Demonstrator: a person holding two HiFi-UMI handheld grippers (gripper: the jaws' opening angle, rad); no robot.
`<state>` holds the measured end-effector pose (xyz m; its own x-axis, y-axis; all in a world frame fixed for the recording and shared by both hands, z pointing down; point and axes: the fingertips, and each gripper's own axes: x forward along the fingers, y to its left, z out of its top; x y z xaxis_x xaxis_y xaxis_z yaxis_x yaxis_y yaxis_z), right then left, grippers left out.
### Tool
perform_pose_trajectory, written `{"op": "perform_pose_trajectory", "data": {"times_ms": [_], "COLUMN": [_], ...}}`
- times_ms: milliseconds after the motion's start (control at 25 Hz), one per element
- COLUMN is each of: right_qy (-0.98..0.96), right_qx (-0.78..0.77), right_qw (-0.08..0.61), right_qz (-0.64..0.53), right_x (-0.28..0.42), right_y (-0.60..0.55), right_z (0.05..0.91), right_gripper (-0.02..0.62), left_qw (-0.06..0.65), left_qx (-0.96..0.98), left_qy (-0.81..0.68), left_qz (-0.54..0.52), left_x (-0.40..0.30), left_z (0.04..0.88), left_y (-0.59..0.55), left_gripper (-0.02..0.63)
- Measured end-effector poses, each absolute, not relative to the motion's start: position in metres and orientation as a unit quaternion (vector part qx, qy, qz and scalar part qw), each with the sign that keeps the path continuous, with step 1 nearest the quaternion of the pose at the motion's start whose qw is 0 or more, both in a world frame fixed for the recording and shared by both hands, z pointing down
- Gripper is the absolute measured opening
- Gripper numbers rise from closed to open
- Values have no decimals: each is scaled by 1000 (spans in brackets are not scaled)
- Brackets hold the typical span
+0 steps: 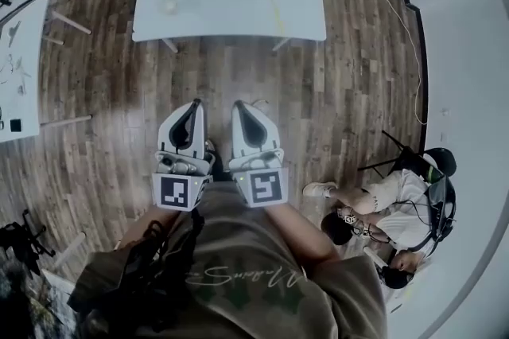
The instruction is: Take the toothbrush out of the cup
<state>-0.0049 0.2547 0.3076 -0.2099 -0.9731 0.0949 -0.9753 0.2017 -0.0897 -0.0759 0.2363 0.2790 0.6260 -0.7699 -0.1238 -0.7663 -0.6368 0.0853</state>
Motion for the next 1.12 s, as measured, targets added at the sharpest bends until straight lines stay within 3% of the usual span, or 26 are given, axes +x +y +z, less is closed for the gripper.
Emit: {"op": "perform_pose_trajectory", "data": {"times_ms": [280, 1120], "right_qy": [-812, -812], "right_qx": [581, 577], "right_qw": [-11, -71], "right_qz": [58, 54], "right_x": [-53, -59], "right_y": [303, 313], "right_z": [287, 260], "right_gripper": [-17, -20], "left_qw": [-13, -68], "left_qx": [898, 886], "left_qy": [-433, -450], "left_qz": [-80, -86], "left_x": [-102, -125], "left_z": [259, 239], "left_y": [284, 309], "left_gripper": [11, 11]}}
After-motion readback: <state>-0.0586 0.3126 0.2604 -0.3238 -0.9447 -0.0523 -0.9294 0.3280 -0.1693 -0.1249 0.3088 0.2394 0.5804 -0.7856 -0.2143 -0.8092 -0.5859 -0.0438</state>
